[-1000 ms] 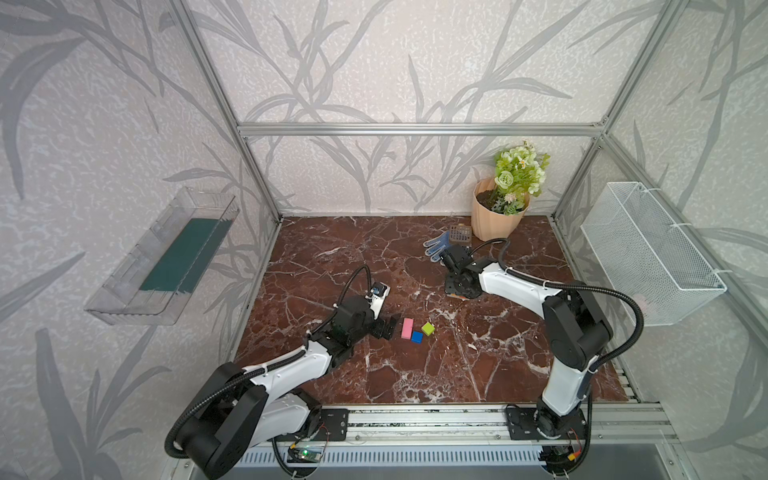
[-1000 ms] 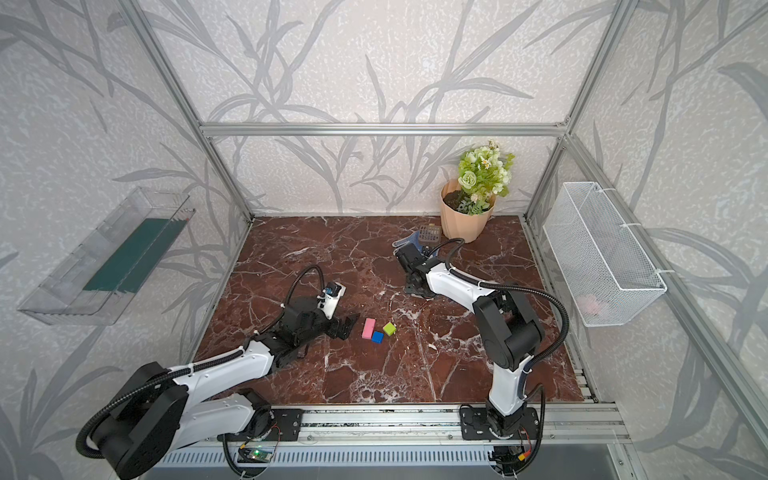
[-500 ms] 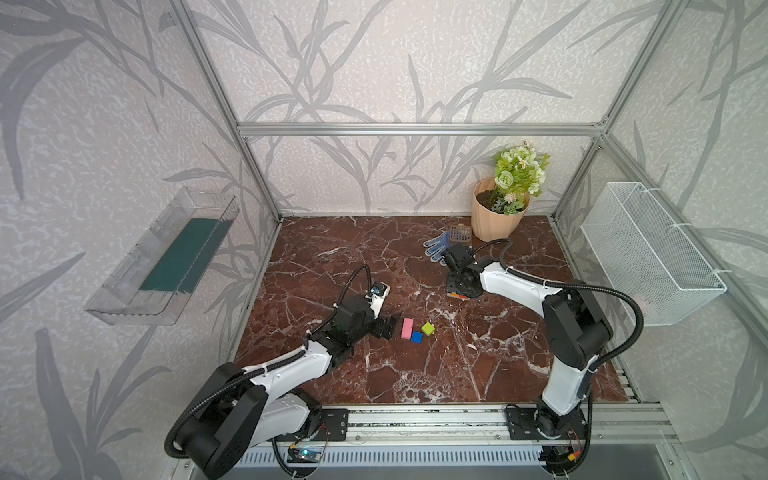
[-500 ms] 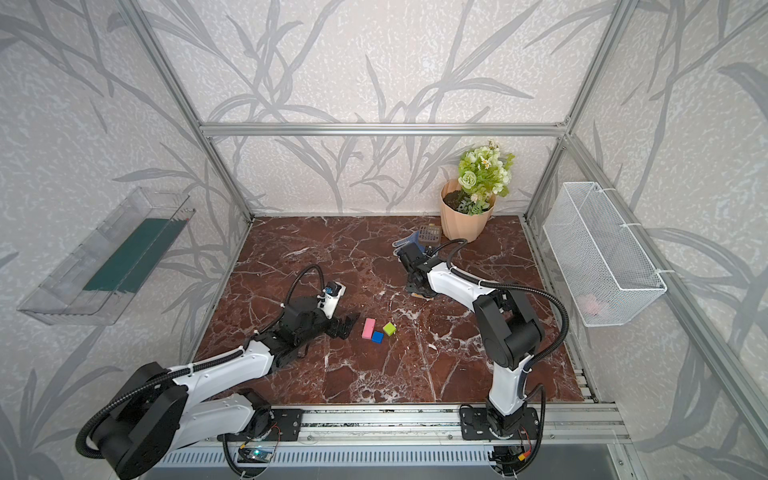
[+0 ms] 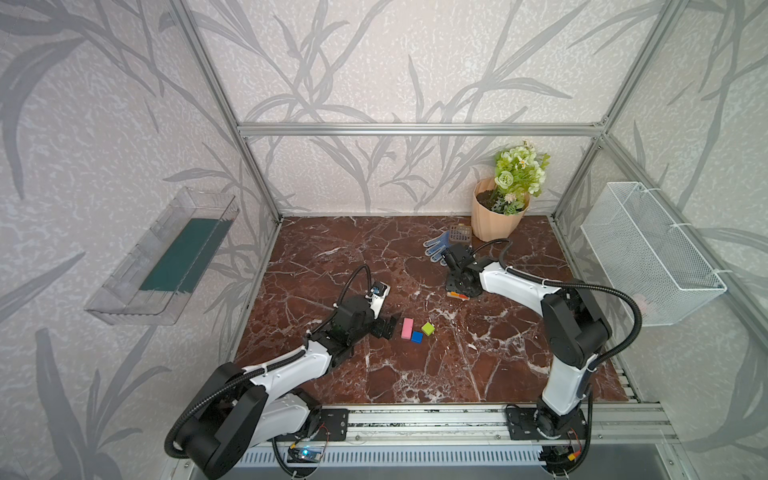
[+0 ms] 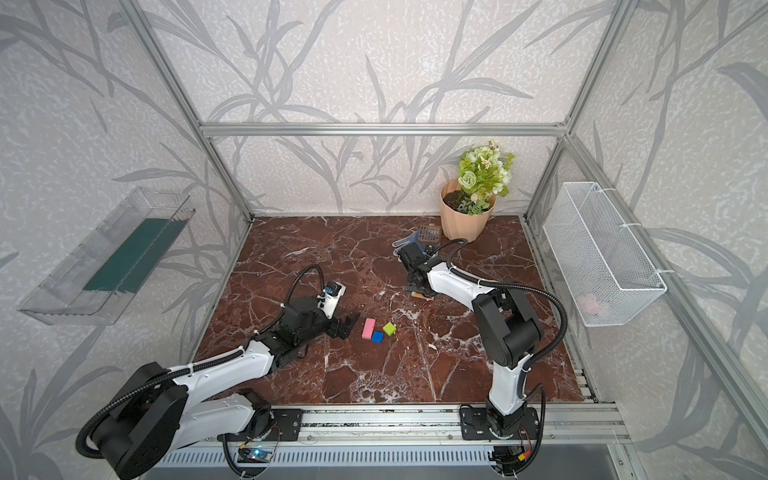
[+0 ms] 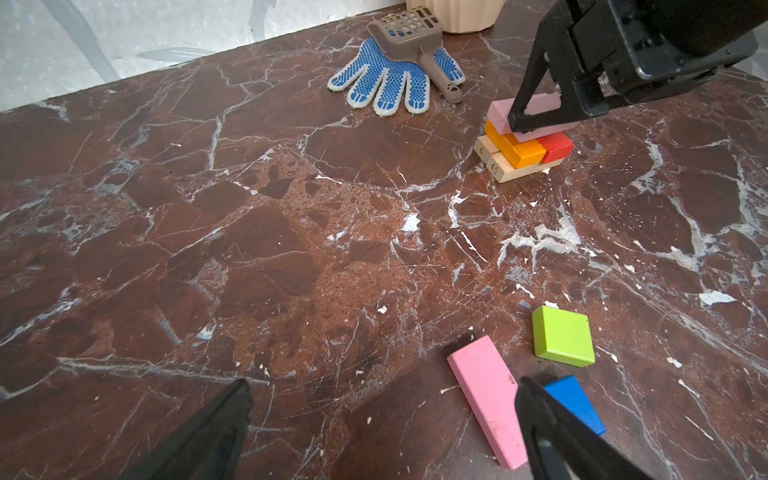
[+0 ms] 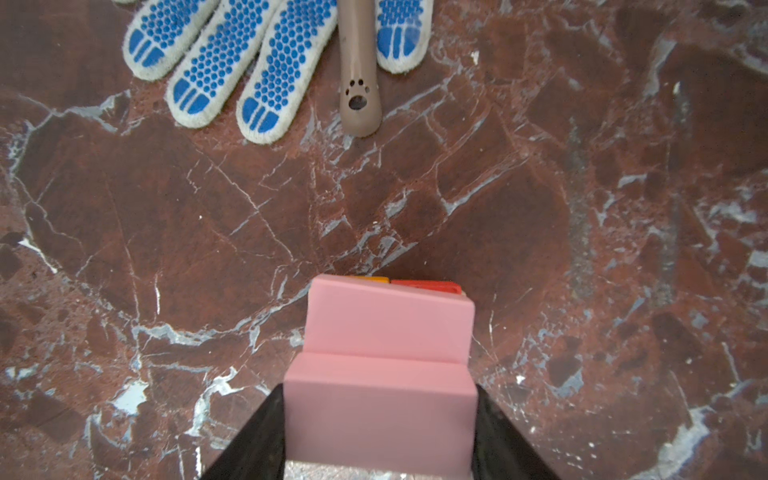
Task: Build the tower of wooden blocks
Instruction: 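Hold the second pink block aligned on top of the stack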
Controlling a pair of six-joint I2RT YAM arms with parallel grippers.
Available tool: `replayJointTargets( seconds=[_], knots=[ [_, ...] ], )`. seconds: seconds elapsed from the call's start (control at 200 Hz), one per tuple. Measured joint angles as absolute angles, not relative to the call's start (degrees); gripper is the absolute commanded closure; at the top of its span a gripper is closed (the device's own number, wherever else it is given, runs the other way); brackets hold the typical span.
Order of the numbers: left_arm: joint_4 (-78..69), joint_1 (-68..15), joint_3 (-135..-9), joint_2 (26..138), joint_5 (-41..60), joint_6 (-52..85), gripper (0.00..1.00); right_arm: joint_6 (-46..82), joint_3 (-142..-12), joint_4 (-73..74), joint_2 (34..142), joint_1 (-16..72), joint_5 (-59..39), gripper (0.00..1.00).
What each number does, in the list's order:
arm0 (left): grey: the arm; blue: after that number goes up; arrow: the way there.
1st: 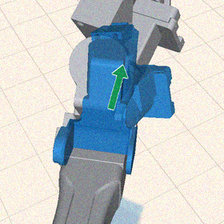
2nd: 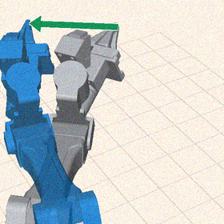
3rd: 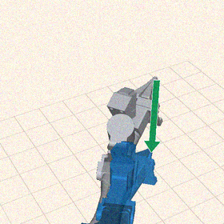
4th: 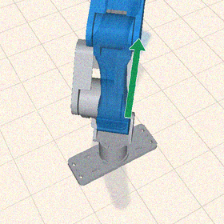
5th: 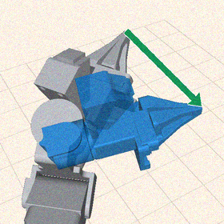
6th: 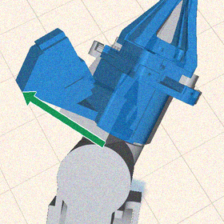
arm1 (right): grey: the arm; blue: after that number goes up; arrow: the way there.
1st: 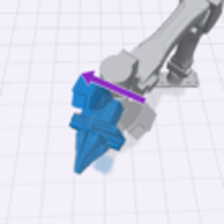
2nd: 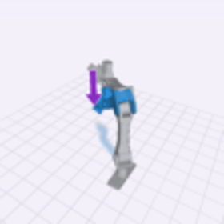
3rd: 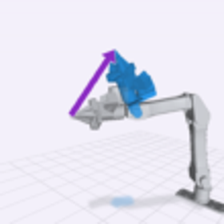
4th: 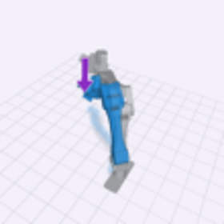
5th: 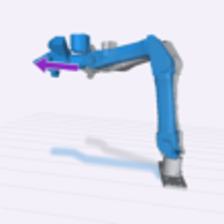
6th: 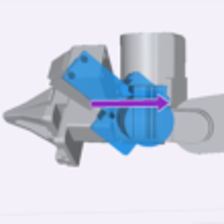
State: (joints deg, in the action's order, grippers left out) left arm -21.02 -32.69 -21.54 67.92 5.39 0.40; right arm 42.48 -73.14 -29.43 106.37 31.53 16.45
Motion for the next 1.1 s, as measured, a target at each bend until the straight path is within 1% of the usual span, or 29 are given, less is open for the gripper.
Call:
replayJointTargets(
  seconds=[0.48, 0.85, 0.9, 1.0, 1.1],
  knots=[
    [-21.0, -32.7, -21.5, 67.9, 5.3, 0.4, 0.01, 42.9, -70.0, -29.1, 103.8, 31.6, 15.3, 0.65],
    [-21.0, -32.7, -21.5, 67.9, 5.1, 0.4, 0.01, 43.3, -69.7, -28.7, 103.8, 31.6, 14.4, 0.65],
    [-21.0, -32.7, -21.5, 67.9, 5.1, 0.4, 0.01, 43.3, -69.8, -28.7, 103.8, 31.6, 14.4, 0.64],
    [-21.0, -32.8, -21.5, 67.9, 5.0, 0.4, 0.01, 43.3, -69.9, -28.8, 104.0, 31.6, 14.5, 0.59],
    [-21.0, -32.9, -21.5, 67.9, 5.0, 0.4, 0.01, 43.3, -70.3, -28.8, 104.5, 31.6, 14.5, 0.58]
  ],
)
